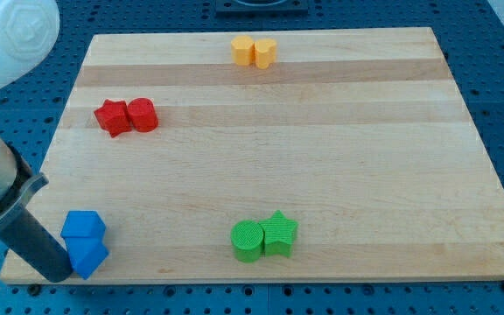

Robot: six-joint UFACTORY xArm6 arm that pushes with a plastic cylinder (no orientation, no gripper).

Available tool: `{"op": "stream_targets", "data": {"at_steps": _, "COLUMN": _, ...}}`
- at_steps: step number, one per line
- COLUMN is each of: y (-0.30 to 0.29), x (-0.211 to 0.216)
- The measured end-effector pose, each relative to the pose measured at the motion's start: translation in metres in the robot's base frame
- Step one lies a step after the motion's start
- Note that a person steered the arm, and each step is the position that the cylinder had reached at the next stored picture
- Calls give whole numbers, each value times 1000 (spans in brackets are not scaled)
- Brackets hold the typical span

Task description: Push the blue cube up

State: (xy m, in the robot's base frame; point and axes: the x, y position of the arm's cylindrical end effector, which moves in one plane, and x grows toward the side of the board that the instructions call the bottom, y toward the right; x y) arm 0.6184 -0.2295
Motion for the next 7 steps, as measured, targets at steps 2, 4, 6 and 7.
{"op": "stream_targets", "data": {"at_steps": 2, "y": 29, "x": 0}}
{"op": "stream_targets", "data": {"at_steps": 4, "y": 44, "x": -32}}
{"op": "stream_targets", "data": {"at_steps": 6, "y": 27, "x": -1}}
{"op": "stream_targets", "data": {"at_steps": 7, "y": 25, "x": -1}}
